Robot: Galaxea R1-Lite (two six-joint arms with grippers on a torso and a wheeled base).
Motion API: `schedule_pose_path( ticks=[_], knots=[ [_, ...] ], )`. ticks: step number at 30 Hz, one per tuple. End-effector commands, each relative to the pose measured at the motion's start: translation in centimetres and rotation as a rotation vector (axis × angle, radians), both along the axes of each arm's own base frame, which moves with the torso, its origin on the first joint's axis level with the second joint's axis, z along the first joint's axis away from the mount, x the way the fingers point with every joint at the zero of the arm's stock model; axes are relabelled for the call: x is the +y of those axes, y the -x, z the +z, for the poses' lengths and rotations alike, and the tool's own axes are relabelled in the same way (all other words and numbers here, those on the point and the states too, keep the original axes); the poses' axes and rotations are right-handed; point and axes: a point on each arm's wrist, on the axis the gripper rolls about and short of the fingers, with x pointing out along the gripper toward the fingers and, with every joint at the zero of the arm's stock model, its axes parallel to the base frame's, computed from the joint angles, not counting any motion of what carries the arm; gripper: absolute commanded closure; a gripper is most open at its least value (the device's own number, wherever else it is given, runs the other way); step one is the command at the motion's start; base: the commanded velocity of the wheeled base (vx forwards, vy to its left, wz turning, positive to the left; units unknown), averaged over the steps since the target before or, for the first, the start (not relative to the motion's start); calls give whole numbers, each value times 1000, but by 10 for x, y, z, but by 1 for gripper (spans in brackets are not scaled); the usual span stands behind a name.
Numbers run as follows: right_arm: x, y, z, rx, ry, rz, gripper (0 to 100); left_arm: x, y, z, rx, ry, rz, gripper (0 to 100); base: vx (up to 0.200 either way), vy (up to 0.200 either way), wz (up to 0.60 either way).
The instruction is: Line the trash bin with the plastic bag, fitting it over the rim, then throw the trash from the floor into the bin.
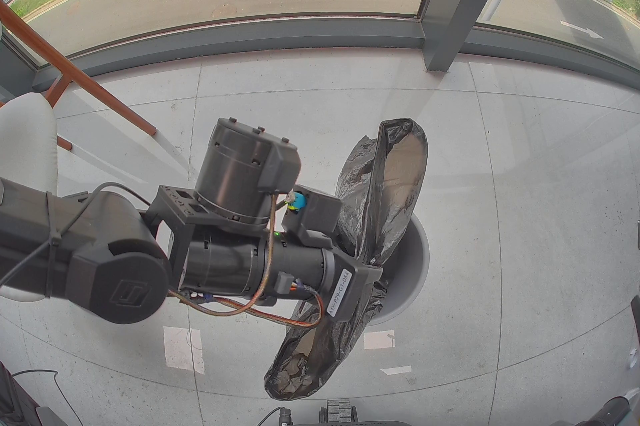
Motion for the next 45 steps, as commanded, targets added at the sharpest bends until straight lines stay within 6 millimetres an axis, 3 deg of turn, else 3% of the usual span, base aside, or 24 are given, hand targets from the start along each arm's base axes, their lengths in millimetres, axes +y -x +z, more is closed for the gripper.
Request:
schedule_pose_path(
  ticks=[1, 4, 10, 14, 16, 22, 29, 35, 45],
  knots=[
    [83, -171, 59, 566, -204, 285, 0, -28, 7, 8, -224, -154, 66, 100, 0, 0, 0],
    [102, -200, 49, 637, -189, 325, 0, -28, 6, 9, -260, -176, 62, 100, 0, 0, 0],
    [135, -217, 49, 671, -173, 428, 0, -28, 6, 8, -304, -220, 72, 100, 0, 0, 0],
    [142, -220, 47, 681, -166, 444, 0, -28, 6, 7, -321, -239, 83, 100, 0, 0, 0],
    [152, -234, 36, 723, -166, 433, 0, -38, 10, -2, -320, -269, 98, 100, 0, 0, 0],
    [168, -258, 43, 732, -265, 404, 0, -40, 12, -4, -310, -269, 118, 100, 0, 0, 0],
    [174, -274, 41, 724, -259, 393, 0, -41, 10, -4, -315, -273, 133, 100, 0, 0, 0],
    [167, -285, 40, 710, -274, 364, 0, -41, 10, -2, -323, -274, 146, 100, 0, 0, 0],
    [176, -315, 17, 680, -284, 341, 0, -41, 9, -3, -322, -276, 147, 100, 0, 0, 0]
  ],
)
